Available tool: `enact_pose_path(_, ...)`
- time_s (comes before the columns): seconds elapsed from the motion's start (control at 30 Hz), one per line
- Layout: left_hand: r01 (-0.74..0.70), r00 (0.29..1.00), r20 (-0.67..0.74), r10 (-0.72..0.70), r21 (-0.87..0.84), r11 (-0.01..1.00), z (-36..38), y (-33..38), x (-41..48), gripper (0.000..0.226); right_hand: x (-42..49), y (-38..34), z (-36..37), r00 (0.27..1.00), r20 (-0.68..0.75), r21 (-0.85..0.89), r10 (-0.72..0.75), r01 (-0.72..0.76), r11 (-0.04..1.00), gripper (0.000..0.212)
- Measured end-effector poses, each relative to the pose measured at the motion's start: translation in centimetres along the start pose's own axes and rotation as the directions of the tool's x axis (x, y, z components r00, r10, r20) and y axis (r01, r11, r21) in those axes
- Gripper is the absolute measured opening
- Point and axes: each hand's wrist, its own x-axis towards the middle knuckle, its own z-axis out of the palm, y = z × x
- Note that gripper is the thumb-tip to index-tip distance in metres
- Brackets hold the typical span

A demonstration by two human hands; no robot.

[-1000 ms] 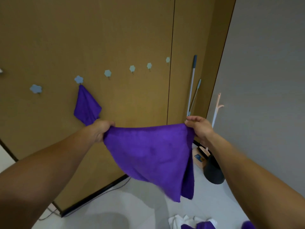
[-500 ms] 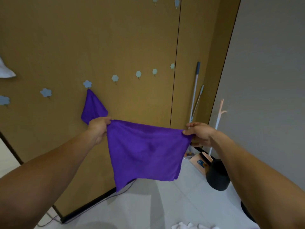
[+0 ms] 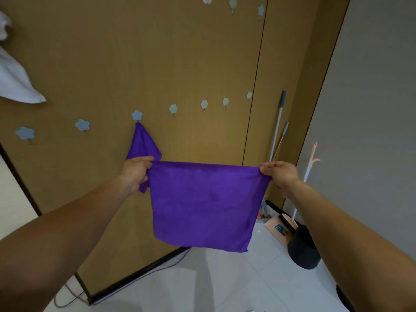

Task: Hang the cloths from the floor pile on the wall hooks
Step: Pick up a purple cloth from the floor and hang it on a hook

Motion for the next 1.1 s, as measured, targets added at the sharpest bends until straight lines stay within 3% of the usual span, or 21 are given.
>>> enact_pose_path(0.27, -0.040, 0.998, 0.040, 0.038, 0.059, 0.997, -0.9, 0.0, 0.5, 0.038, -0.1, -0.7, 0.6, 0.990, 0.020, -0.215, -0.139, 0.139, 0.967, 0.007)
enact_pose_path(0.4, -0.102, 0.995, -0.004, 0.104, 0.181, 0.978, -1.2, -0.3, 0.7, 0.036, -0.2, -1.0, 0.5, 0.995, 0.071, -0.259, -0.073, 0.090, 0.962, 0.029)
enact_pose_path(0.57, -0.185, 0.957, -0.112, 0.269, 0.477, 0.859, -1.0, -0.5, 0.7, 0.021, -0.9, -1.5, 0.6, 0.993, 0.103, -0.371, -0.058, 0.093, 0.924, 0.043)
enact_pose_path(0.67, -0.245, 0.922, -0.092, 0.377, 0.614, 0.750, -0.7, -0.4, 0.7, 0.010, -0.9, -1.6, 0.2, 0.991, 0.095, -0.443, -0.092, 0.125, 0.888, 0.044)
enact_pose_path(0.8, -0.298, 0.891, -0.057, 0.451, 0.676, 0.674, 0.1, -0.3, 0.5, 0.009, -0.9, -1.9, -0.4, 0.986, 0.040, -0.530, -0.164, 0.160, 0.833, 0.038)
enact_pose_path(0.87, -0.330, 0.874, -0.068, 0.480, 0.642, 0.692, 0.8, -0.1, 0.4, 0.007, -0.7, -2.0, -0.7, 0.971, -0.017, -0.532, -0.238, 0.193, 0.825, 0.039)
enact_pose_path(0.93, -0.322, 0.887, -0.133, 0.442, 0.508, 0.799, 1.5, 0.2, 0.0, 0.006, -0.6, -2.1, -0.9, 0.967, -0.017, -0.360, -0.253, 0.231, 0.904, 0.039)
enact_pose_path(1.0, -0.315, 0.902, -0.196, 0.385, 0.311, 0.897, 2.4, 0.7, -0.5, 0.013, -0.5, -2.2, -0.9, 0.975, -0.063, -0.038, -0.213, 0.211, 0.977, 0.034)
enact_pose_path(1.1, -0.321, 0.921, -0.222, 0.321, 0.037, 0.946, 4.5, 1.6, -1.6, 0.022, -0.7, -3.0, -0.5, 0.993, -0.088, 0.344, -0.078, 0.104, 0.933, 0.023)
